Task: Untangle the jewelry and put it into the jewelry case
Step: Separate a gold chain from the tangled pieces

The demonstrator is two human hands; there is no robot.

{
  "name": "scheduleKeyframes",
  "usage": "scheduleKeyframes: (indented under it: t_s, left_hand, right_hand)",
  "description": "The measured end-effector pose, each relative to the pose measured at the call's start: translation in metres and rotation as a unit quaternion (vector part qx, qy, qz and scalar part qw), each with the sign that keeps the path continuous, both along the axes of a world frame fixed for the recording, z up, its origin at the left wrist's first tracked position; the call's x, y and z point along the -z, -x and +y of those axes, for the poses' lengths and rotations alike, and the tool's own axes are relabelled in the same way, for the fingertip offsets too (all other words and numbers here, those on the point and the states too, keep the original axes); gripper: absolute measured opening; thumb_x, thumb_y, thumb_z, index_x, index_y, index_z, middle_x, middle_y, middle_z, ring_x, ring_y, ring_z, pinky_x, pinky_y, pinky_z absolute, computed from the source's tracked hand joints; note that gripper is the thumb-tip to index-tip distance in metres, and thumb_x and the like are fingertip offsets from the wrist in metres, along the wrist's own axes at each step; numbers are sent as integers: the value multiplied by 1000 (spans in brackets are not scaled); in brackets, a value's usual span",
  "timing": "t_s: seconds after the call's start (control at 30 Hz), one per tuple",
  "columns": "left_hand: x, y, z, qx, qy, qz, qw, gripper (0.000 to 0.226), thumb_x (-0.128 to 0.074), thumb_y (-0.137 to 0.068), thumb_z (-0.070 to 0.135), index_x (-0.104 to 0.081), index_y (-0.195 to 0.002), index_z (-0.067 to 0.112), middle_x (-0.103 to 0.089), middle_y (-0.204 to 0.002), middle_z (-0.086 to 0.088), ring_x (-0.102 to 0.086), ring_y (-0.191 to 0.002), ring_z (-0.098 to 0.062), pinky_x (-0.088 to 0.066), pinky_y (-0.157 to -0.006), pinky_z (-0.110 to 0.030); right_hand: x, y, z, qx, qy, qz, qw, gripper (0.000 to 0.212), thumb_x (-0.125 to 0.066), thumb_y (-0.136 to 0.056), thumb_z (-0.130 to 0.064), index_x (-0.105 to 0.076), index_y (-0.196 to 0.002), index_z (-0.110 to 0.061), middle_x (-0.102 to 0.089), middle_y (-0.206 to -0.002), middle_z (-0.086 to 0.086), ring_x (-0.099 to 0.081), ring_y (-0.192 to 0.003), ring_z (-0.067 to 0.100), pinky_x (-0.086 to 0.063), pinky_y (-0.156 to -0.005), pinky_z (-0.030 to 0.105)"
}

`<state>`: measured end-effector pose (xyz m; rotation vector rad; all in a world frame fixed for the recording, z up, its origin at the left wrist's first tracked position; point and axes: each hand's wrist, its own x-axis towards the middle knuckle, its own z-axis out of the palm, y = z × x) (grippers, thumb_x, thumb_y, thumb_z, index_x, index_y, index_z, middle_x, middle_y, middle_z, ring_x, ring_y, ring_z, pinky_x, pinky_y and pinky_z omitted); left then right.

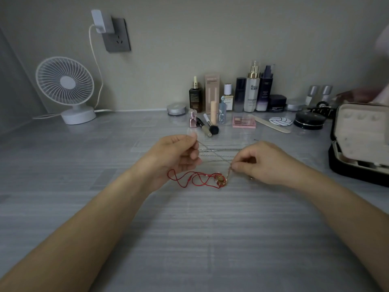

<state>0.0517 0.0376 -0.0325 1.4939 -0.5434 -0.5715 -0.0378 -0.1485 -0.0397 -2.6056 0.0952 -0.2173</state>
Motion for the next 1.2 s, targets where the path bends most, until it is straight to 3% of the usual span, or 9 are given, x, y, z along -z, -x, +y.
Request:
scheduleKeyframes:
  t_s: [0.1, 0.2, 0.33, 0.43, 0.57, 0.7, 0.8, 0.93, 1.2]
  left_hand:
    - [-2, -1, 1, 0, 16, 24, 1000, 28, -45, -94, 29, -51, -71, 16, -39, -48, 7, -44, -46, -8, -47, -59, -24]
    - [-3, -1, 3, -10, -15, 2, 1000, 34, -48, -93, 31, -54, -63, 16, -38, -47, 7, -40, -44, -8, -44, -54, -23]
    - [-1, 5, 1, 10, -117, -81, 990, 47, -52, -91, 33, -59, -48, 17, -54, -53, 3, -50, -55, -11, -44, -62, -24]
    - [7, 12, -3, 37, -211, -184, 959, 37, -60, -87, 34, -69, -58, 14, -62, -64, 3, -53, -67, -9, -43, -71, -24]
    - [17, 19, -15, -28, -156, -294, 943, 6, -66, -84, 24, -67, -78, 25, -62, -71, 12, -52, -59, 4, -46, -59, -16]
    - [19, 24, -22, -50, -82, -303, 948, 12, -68, -82, 20, -65, -78, 31, -65, -77, 10, -57, -68, -2, -49, -63, -16]
    - [21, 23, -23, -51, -75, -304, 948, 16, -68, -82, 16, -65, -74, 29, -68, -76, 2, -58, -68, -10, -49, -65, -26]
    - [20, 24, -23, -53, -82, -312, 945, 18, -67, -83, 16, -62, -70, 28, -62, -69, 4, -52, -61, -7, -46, -59, -24]
    - [14, 17, -18, -90, -74, -277, 954, 18, -66, -84, 15, -62, -69, 25, -58, -65, 7, -49, -58, -3, -42, -55, -15]
  right_hand:
    - [-6, 0, -5, 18, -82, -31, 996, 11, -66, -84, -23, -69, -76, -30, -65, -75, -18, -61, -73, 1, -47, -74, 20]
    - [-10, 0, -9, 24, -172, -33, 984, 7, -65, -84, -16, -71, -84, -19, -67, -66, -14, -58, -54, -7, -43, -57, 5]
    - [-14, 2, -9, 26, -261, -40, 964, 8, -65, -83, -13, -70, -82, -19, -67, -56, -13, -58, -53, -6, -43, -52, 9]
    - [-17, 4, -5, 12, -296, -51, 954, 13, -62, -84, -9, -69, -80, -20, -65, -52, -12, -57, -51, -6, -42, -50, 7]
    - [-19, 7, 2, -9, -306, -48, 951, 15, -63, -82, -5, -68, -82, -19, -67, -55, -7, -59, -53, -4, -44, -51, 9]
    - [-17, 7, 10, -15, -307, -60, 950, 15, -70, -76, -4, -61, -82, -15, -66, -57, -3, -61, -52, 3, -47, -51, 14]
    - [-15, 5, 15, -14, -273, -65, 960, 17, -70, -76, -6, -58, -79, -16, -64, -57, -4, -59, -50, 1, -45, -50, 13]
    - [-16, 5, 16, -12, -260, -69, 963, 17, -70, -77, -6, -56, -79, -16, -63, -60, 0, -57, -49, 0, -45, -50, 13]
    - [-14, 5, 12, -20, -202, -61, 977, 14, -70, -78, -11, -64, -79, -23, -67, -80, 3, -60, -70, 11, -51, -74, 24]
